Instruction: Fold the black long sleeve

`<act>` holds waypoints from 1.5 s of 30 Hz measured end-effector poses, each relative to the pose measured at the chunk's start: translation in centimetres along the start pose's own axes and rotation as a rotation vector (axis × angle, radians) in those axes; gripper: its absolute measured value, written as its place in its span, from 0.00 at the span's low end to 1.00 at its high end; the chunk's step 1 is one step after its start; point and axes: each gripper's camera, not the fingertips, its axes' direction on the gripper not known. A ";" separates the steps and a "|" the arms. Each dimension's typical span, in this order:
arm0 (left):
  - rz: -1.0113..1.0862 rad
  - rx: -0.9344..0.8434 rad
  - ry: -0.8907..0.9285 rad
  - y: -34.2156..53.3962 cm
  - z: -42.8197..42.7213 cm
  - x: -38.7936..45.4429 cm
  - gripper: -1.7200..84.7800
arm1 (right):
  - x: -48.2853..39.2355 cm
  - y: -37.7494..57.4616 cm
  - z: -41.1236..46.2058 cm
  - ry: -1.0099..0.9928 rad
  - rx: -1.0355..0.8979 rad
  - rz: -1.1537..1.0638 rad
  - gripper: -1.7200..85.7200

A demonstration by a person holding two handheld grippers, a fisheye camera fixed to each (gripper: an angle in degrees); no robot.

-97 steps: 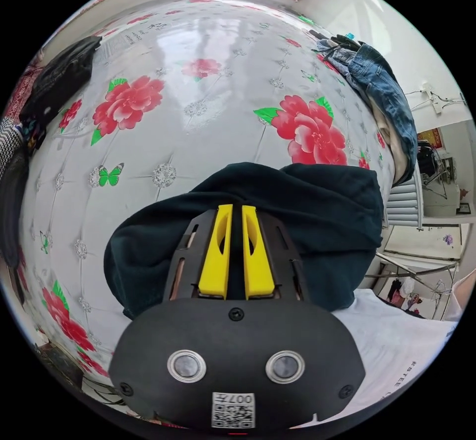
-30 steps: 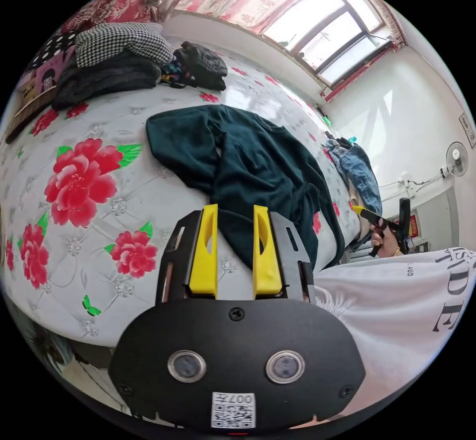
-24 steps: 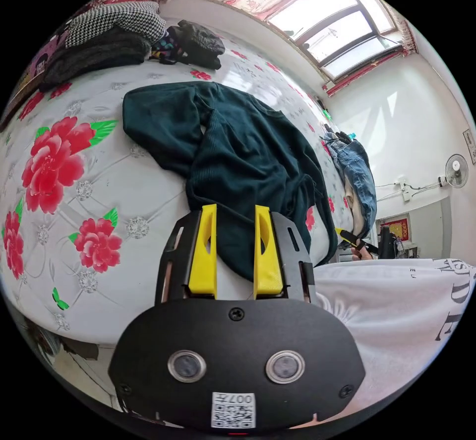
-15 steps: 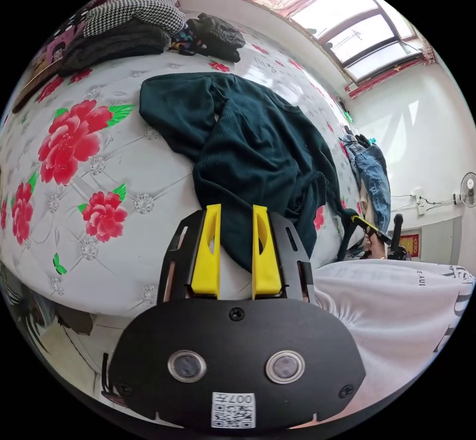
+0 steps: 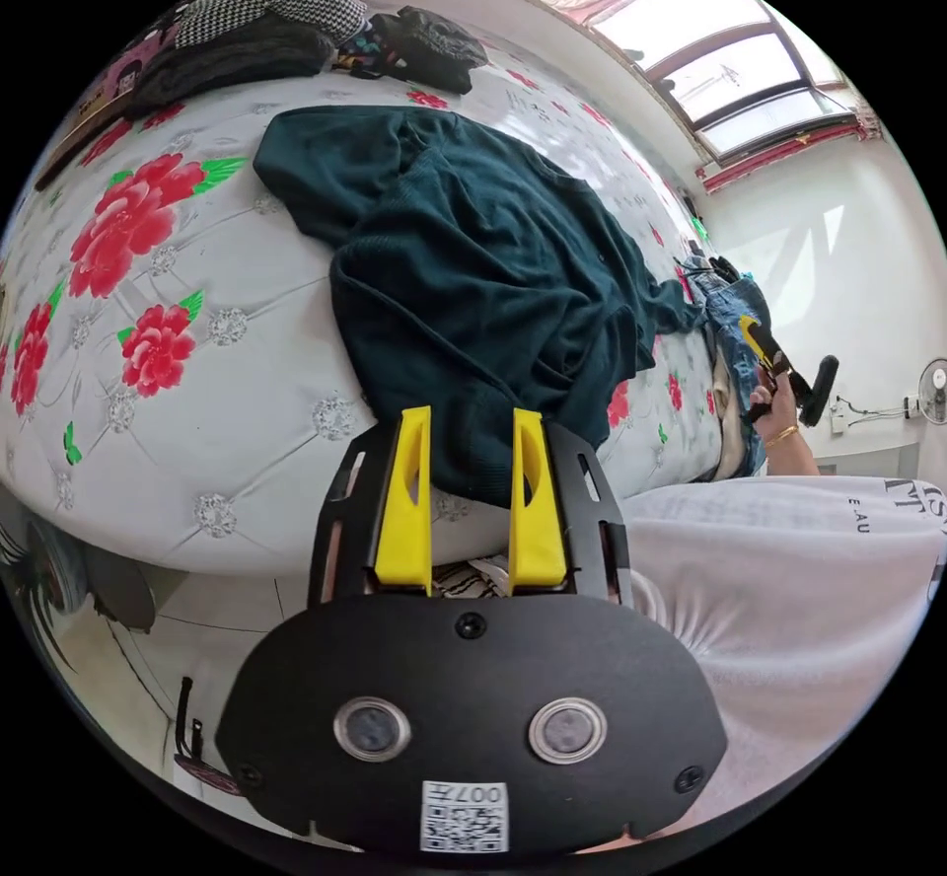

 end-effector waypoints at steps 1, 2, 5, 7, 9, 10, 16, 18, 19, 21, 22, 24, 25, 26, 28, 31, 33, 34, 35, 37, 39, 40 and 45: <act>0.026 -0.019 0.007 -0.3 0.5 0.7 0.17 | -2.4 1.8 3.4 -0.095 -0.082 -0.044 0.10; 0.053 -0.042 0.009 -0.6 1.2 1.4 0.18 | -3.7 2.7 5.0 -0.124 -0.125 -0.067 0.10; 0.127 -0.119 -0.076 -1.5 3.9 3.1 0.20 | -8.3 5.5 11.4 -0.212 -0.275 -0.180 0.10; 0.132 -0.173 -0.174 -1.7 5.9 3.3 0.19 | -9.7 6.7 15.4 -0.241 -0.419 -0.224 0.09; 0.129 -0.133 -0.269 -1.6 5.9 3.5 0.11 | -9.9 7.5 17.6 -0.230 -0.525 -0.262 0.08; 0.130 -0.141 -0.250 -1.6 5.7 3.3 0.09 | -9.6 7.7 17.9 -0.200 -0.555 -0.263 0.06; 0.017 0.031 -0.065 1.3 -0.8 -0.3 0.02 | -4.2 7.4 10.1 -0.373 -0.460 -0.189 0.02; -0.050 0.106 0.032 3.0 -3.6 -1.9 0.02 | -2.2 7.6 5.7 -0.389 -0.381 -0.151 0.02; -0.082 0.160 0.104 4.0 -5.7 -2.9 0.02 | -1.0 7.7 2.5 -0.376 -0.342 -0.126 0.02; -0.100 0.249 0.213 5.3 -8.4 -3.9 0.01 | 0.1 7.9 -2.1 -0.385 -0.279 -0.125 0.02; -0.102 0.290 0.263 5.8 -9.7 -4.4 0.01 | 0.5 8.1 -4.5 -0.405 -0.246 -0.134 0.02; -0.088 0.316 0.295 5.6 -10.3 -4.6 0.01 | 1.2 8.2 -6.2 -0.422 -0.234 -0.135 0.02; -0.070 0.317 0.290 4.9 -9.9 -4.8 0.01 | 1.8 8.2 -5.8 -0.429 -0.246 -0.122 0.02; -0.045 0.302 0.261 3.7 -8.8 -5.1 0.01 | 2.2 8.1 -5.1 -0.434 -0.253 -0.117 0.02; -0.048 0.229 0.202 0.9 -5.7 -6.4 0.01 | 5.3 7.4 0.5 -0.481 -0.350 -0.036 0.02; -0.086 0.118 0.189 -6.3 -3.0 -7.1 0.01 | 9.2 3.2 7.9 -0.501 -0.486 0.148 0.02; -0.002 0.188 0.164 -11.3 -5.9 -4.4 0.01 | 8.0 -3.0 6.8 -0.429 -0.404 0.077 0.02; 0.079 0.275 0.153 -14.5 -9.4 -1.9 0.01 | 6.3 -8.0 3.8 -0.383 -0.297 -0.009 0.02; 0.162 0.372 0.150 -17.1 -13.6 0.9 0.01 | 5.3 -10.4 1.8 -0.361 -0.233 -0.058 0.02; 0.266 0.506 0.182 -19.5 -19.9 5.0 0.01 | 1.2 -18.4 -9.0 -0.284 0.088 -0.222 0.02; 0.376 0.649 0.191 -19.6 -25.4 9.0 0.01 | -1.3 -21.3 -17.9 -0.283 0.342 -0.299 0.02; 0.448 0.714 0.173 -18.9 -28.1 11.3 0.01 | -2.8 -21.9 -22.5 -0.257 0.448 -0.349 0.02; 0.634 0.852 0.093 -12.4 -29.9 15.1 0.01 | -6.1 -16.1 -29.5 -0.070 0.650 -0.568 0.02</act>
